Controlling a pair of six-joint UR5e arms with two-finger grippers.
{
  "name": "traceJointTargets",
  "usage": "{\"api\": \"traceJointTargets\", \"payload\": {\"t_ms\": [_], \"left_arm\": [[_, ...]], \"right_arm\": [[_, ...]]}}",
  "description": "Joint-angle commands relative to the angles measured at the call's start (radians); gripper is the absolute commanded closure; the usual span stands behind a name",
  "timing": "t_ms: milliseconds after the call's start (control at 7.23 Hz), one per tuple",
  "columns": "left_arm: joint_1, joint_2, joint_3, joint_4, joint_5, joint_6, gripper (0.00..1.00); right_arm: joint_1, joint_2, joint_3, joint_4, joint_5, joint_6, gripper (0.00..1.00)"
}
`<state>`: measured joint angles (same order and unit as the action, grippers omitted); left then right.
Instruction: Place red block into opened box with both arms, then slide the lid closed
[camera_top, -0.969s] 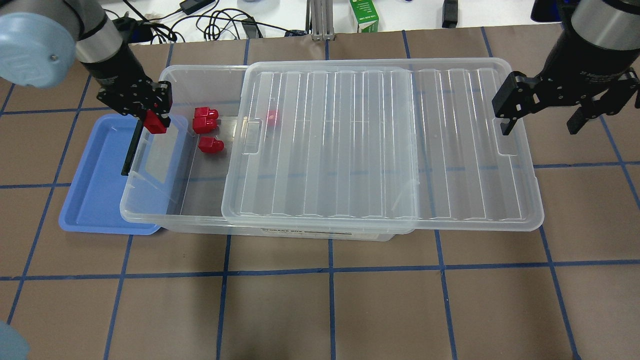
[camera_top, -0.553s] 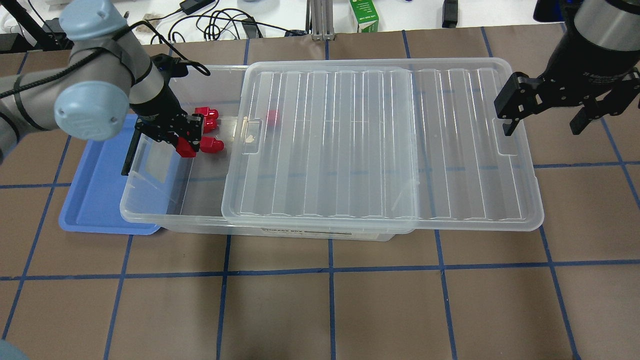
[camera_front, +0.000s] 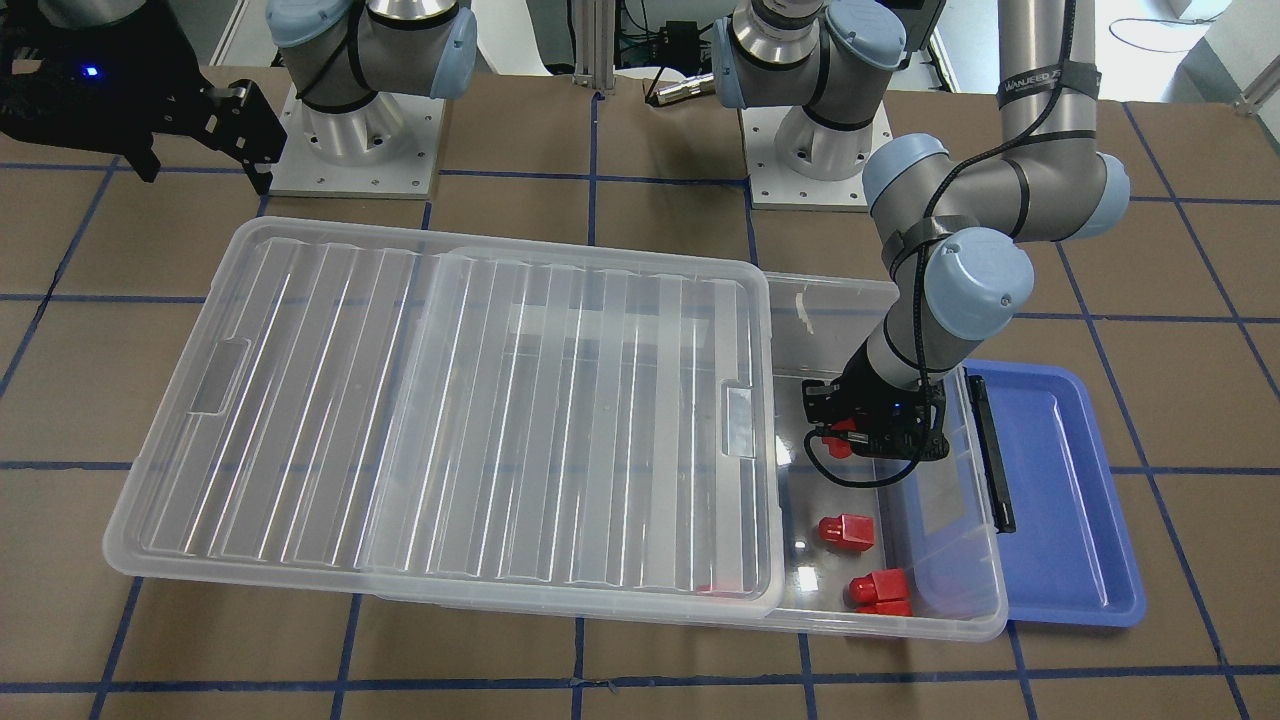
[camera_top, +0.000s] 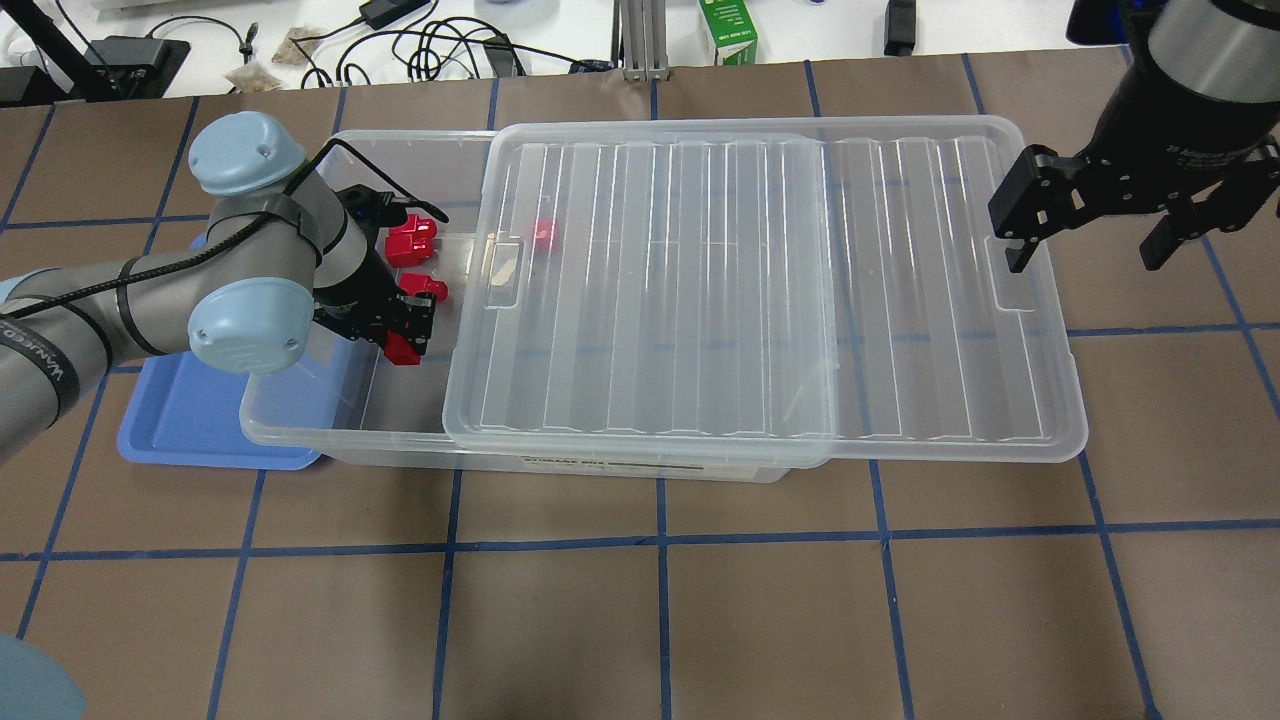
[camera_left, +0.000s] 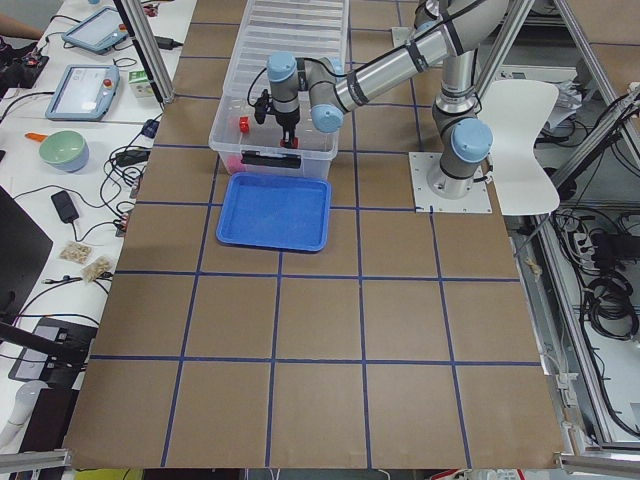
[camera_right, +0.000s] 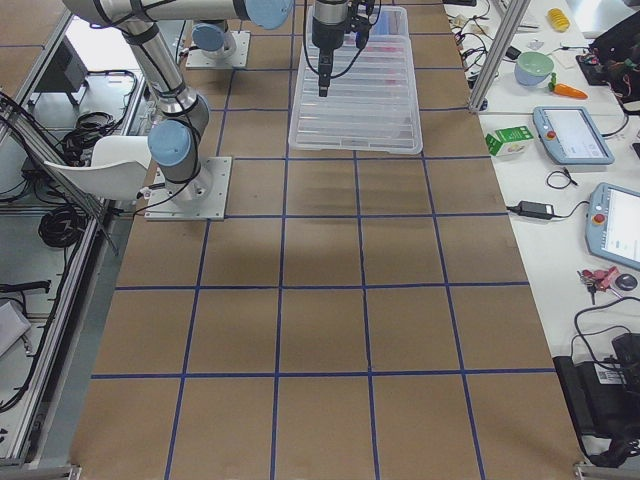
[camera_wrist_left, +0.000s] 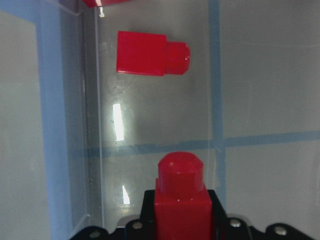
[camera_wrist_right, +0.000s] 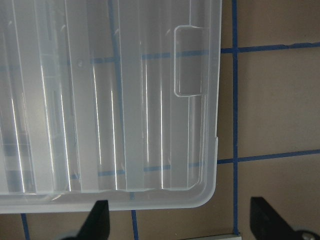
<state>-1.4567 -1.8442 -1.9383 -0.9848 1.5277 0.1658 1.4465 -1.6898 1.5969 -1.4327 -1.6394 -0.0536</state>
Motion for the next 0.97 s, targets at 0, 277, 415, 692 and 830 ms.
{"api": "traceJointTargets", "payload": {"t_ms": [0,277,415,692,830], "left_arm": [[0.004,-0.009,-0.043,0.024,0.0,-0.002,1.0],[0.004,-0.035,-0.047,0.023,0.0,0.0,1.0],[0.004,-0.052,-0.045,0.026,0.0,0.001,1.0],[0.013,-0.056,-0.045,0.025,0.002,0.006,0.53],[0.013,-0.058,-0.039,0.026,0.0,-0.003,0.15]], "right_arm": [[0.0,0.001,0.0,0.0,0.006,0.0,0.0],[0.0,-0.001,0.0,0.0,0.003,0.0,0.0],[0.0,-0.001,0.0,0.0,0.003,0.0,0.0],[0.0,-0.002,0.0,0.0,0.0,0.0,0.0],[0.0,-0.002,0.0,0.0,0.0,0.0,0.0]]}}
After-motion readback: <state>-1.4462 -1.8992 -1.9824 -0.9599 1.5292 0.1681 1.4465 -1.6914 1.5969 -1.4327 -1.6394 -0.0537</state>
